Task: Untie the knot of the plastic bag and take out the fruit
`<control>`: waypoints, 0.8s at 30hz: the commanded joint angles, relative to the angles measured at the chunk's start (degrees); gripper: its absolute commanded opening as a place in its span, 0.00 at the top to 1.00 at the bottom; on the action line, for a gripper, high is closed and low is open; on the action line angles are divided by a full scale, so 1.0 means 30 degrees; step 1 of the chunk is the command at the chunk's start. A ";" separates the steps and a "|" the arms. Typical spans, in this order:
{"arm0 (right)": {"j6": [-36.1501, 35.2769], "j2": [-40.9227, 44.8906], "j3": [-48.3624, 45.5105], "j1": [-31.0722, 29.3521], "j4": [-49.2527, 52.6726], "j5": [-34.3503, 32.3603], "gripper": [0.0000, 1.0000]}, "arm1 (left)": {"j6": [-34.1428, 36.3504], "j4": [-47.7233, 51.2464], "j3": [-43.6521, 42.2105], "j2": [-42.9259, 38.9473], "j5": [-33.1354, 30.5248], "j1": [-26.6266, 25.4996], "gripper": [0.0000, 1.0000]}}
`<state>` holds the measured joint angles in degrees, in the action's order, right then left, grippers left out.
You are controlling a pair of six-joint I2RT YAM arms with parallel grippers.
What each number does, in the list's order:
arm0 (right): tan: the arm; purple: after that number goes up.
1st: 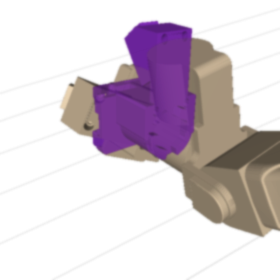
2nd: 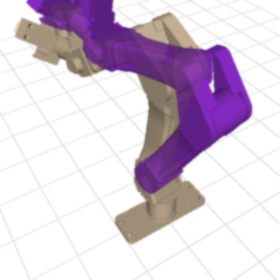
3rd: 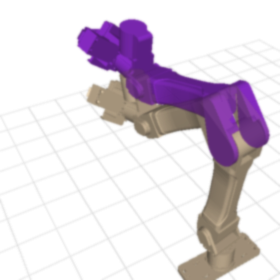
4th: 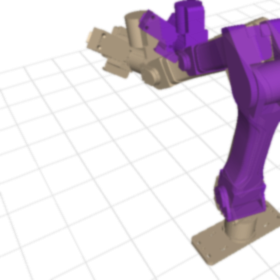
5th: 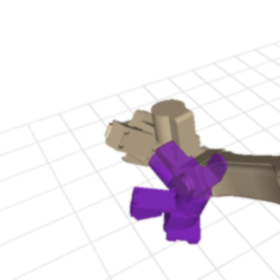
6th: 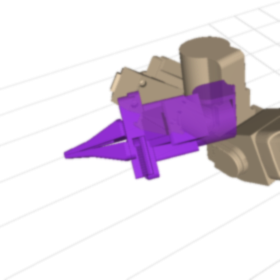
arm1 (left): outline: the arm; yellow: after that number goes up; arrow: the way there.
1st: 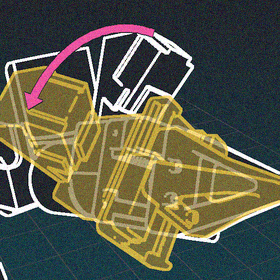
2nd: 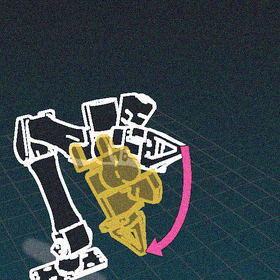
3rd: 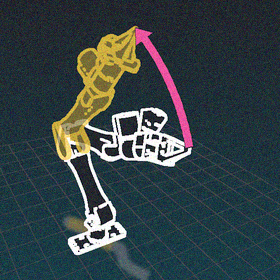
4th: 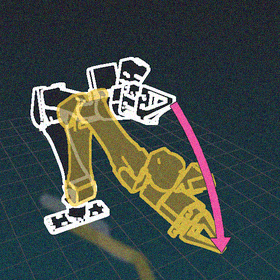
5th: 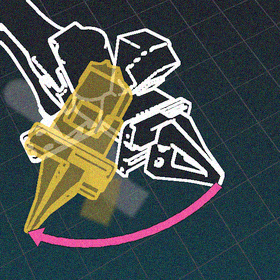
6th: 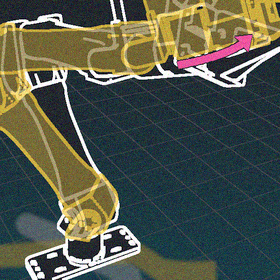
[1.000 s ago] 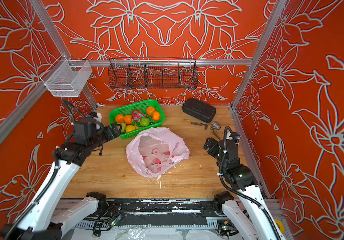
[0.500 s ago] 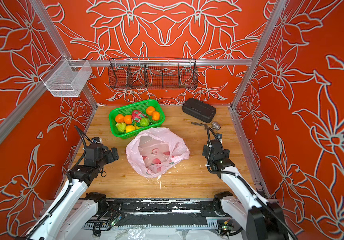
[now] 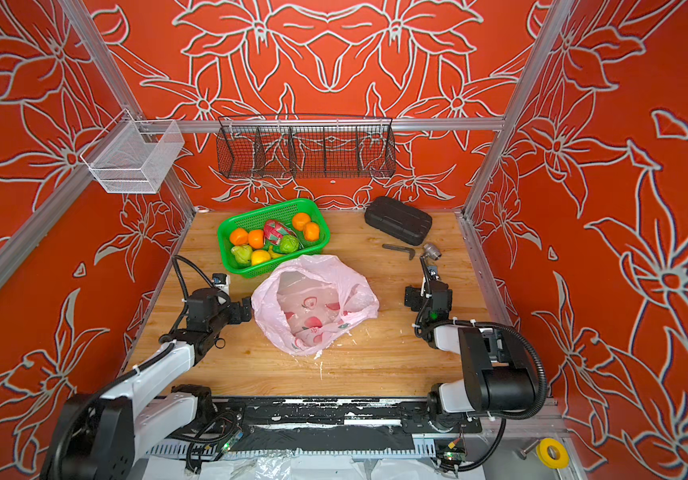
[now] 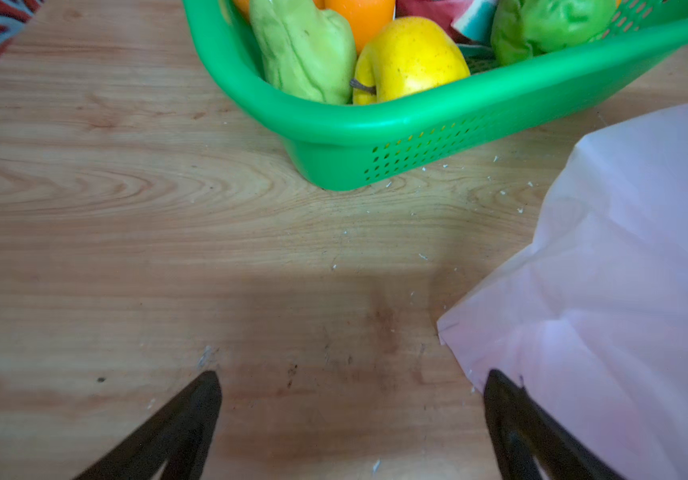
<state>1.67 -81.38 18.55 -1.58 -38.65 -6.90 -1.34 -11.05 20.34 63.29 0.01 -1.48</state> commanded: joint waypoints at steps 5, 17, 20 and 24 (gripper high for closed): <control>-0.0588 0.0049 -0.0125 0.0003 -0.2806 0.0978 0.03 | 0.1388 -0.7882 0.0093 0.4761 0.2325 0.1224 0.03; -0.0630 0.0188 0.0100 0.0005 -0.2029 0.0995 0.03 | 0.0507 -0.5440 0.1163 0.4597 0.1901 0.1858 0.03; -0.0686 -0.0030 0.0310 -0.0025 -0.1846 0.0981 0.03 | 0.0507 -0.5427 0.1178 0.4600 0.1901 0.1873 0.02; -0.0577 -0.0313 0.0710 -0.0028 -0.1415 0.0892 0.03 | 0.0507 -0.5427 0.1162 0.4602 0.1901 0.1891 0.03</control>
<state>0.99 -81.84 19.29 -1.56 -43.53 -4.80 0.03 -25.87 23.27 77.76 5.13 4.08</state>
